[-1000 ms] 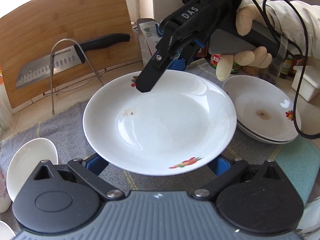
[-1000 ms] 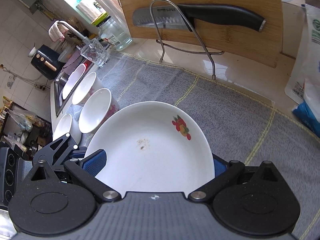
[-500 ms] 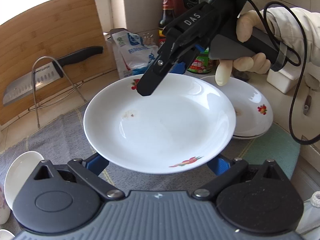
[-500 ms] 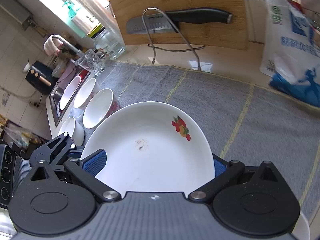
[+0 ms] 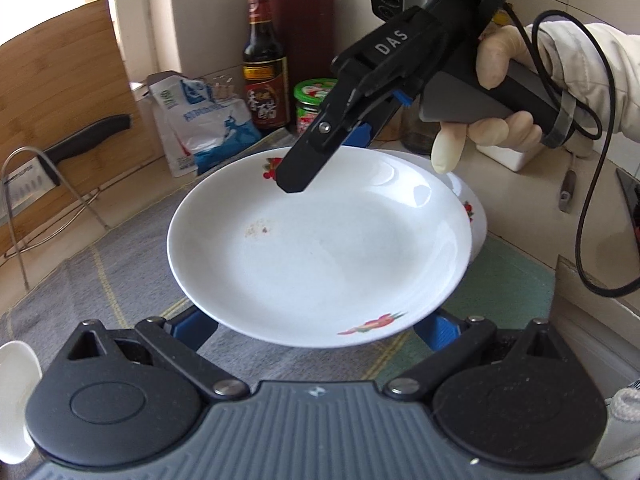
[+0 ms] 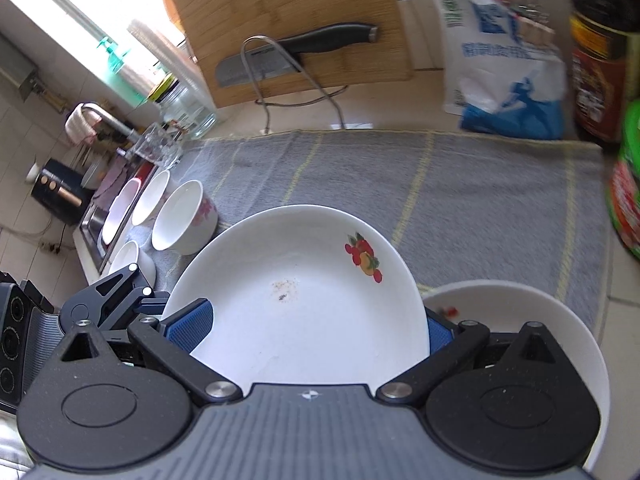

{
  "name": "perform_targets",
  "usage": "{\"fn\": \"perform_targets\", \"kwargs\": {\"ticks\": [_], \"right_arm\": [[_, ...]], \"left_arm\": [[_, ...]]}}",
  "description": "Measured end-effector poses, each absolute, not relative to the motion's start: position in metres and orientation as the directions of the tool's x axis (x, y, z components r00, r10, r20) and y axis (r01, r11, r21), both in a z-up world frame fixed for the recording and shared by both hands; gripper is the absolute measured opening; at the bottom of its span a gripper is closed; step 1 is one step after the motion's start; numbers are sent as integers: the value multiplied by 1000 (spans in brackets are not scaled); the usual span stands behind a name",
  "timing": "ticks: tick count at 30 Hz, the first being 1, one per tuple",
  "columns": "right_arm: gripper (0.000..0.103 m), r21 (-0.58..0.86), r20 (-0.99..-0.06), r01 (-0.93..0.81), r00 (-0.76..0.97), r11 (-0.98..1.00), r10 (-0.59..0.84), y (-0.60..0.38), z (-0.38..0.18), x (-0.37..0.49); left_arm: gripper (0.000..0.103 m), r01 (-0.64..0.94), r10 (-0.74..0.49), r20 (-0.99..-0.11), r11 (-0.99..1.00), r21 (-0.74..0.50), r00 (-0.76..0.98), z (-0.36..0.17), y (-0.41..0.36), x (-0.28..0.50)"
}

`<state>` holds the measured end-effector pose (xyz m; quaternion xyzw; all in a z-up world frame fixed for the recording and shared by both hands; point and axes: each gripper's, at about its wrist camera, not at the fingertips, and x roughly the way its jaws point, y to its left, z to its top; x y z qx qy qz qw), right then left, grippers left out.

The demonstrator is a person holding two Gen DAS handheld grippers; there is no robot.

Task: Organize plates and bowls
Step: 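Carry the held plate over the stacked plates with the right tool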

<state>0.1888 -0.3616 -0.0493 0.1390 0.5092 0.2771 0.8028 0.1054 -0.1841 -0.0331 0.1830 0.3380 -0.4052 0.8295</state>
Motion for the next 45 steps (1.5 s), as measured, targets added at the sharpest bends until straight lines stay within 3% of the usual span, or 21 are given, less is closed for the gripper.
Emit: {"fn": "perform_targets", "kwargs": {"ticks": [14,45], "right_arm": [[103,529,-734,-175,396,830,552,-410,-66,153],[103,536,-740,-79,436,840,513,-448,-81,132]], "left_arm": [[102,867,-588,-737,498,-4,334,-46,-218,103],[102,901,-601,-744,433,3,292,-53,-236,115]]}}
